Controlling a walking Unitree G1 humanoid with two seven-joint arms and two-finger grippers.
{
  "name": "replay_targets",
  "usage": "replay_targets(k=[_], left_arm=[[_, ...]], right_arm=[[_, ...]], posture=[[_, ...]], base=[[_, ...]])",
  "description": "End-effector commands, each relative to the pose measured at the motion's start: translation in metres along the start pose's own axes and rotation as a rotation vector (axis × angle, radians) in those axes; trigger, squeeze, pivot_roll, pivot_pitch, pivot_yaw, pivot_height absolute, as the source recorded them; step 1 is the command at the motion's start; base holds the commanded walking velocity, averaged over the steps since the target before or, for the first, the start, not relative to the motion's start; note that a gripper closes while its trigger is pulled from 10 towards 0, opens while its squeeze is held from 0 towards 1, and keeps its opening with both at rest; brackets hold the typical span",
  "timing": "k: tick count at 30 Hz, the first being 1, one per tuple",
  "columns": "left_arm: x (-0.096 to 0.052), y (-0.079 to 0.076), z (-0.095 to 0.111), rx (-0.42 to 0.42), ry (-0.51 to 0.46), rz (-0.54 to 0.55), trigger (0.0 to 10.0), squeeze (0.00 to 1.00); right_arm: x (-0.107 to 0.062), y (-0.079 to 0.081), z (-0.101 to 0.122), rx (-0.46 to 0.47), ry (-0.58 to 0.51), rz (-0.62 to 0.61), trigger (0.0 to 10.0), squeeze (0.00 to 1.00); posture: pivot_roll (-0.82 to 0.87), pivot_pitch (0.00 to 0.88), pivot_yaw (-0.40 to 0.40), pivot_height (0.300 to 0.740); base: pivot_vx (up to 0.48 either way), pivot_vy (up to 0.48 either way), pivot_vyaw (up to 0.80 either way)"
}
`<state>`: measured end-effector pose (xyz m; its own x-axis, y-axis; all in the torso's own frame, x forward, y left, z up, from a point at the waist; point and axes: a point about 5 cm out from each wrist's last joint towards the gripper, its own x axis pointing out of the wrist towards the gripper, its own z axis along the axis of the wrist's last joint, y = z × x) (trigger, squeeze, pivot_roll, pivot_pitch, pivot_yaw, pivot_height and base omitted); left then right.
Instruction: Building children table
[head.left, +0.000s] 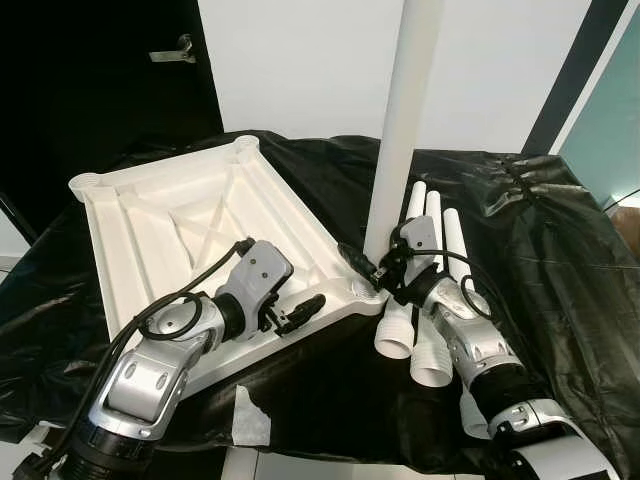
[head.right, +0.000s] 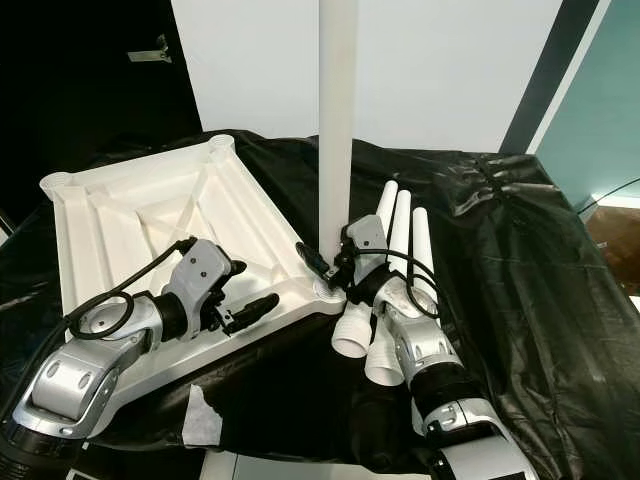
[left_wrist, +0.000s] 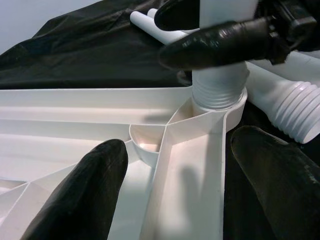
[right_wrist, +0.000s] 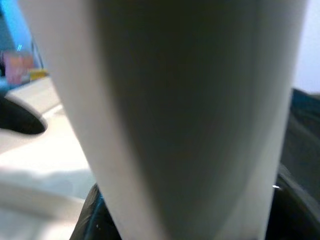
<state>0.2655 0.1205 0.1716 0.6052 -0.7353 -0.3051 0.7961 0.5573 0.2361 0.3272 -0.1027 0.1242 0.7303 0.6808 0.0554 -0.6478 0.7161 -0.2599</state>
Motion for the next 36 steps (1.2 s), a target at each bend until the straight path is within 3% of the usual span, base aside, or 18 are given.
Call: replay_targets(k=[1, 7, 10, 17, 26, 28, 31, 36], left_arm=[[-0.001, 0.001, 0.002, 0.0, -0.004, 0.012, 10.0, 0.0], [-0.001, 0.001, 0.002, 0.0, -0.006, 0.011, 10.0, 0.0], [-0.001, 0.001, 0.002, 0.002, -0.005, 0.009, 10.0, 0.0], [-0.002, 0.001, 0.003, 0.005, -0.005, 0.011, 10.0, 0.0], [-0.001, 0.0, 0.004, 0.004, -0.007, 0.008, 10.0, 0.0], [-0.001, 0.0, 0.004, 0.005, -0.008, 0.008, 10.0, 0.0], [-0.001, 0.001, 0.004, 0.004, -0.009, 0.01, 10.0, 0.0], [-0.001, 0.0, 0.004, 0.003, -0.011, 0.009, 10.0, 0.0]], right_arm=[[-0.035, 0.018, -0.059, 0.054, 0.255, 0.037, 10.0, 0.0], [-0.04, 0.017, -0.059, 0.083, 0.191, -0.011, 10.0, 0.0], [-0.039, 0.015, -0.057, 0.208, 0.135, -0.043, 10.0, 0.0], [-0.037, 0.012, -0.059, 0.359, 0.121, -0.077, 10.0, 0.0], [-0.036, 0.009, -0.066, 0.291, 0.244, -0.056, 10.0, 0.0], [-0.033, 0.005, -0.064, 0.372, 0.243, -0.074, 10.0, 0.0], [-0.029, -0.002, -0.06, 0.413, 0.242, -0.086, 10.0, 0.0], [-0.027, -0.004, -0.057, 0.417, 0.244, -0.079, 10.0, 0.0]], posture=[[0.04, 0.003, -0.016, 0.74], [0.04, 0.003, -0.014, 0.74], [0.04, 0.001, -0.014, 0.74], [0.05, 0.0, -0.014, 0.74], [0.04, 0.0, -0.014, 0.74], [0.04, 0.001, -0.016, 0.74], [0.04, 0.0, -0.015, 0.74], [0.04, 0.0, -0.018, 0.74]], base=[[0.0, 0.0, 0.0], [0.0, 0.0, 0.0], [0.0, 0.0, 0.0], [0.0, 0.0, 0.0], [0.0, 0.0, 0.0], [0.0, 0.0, 0.0], [0.0, 0.0, 0.0], [0.0, 0.0, 0.0]])
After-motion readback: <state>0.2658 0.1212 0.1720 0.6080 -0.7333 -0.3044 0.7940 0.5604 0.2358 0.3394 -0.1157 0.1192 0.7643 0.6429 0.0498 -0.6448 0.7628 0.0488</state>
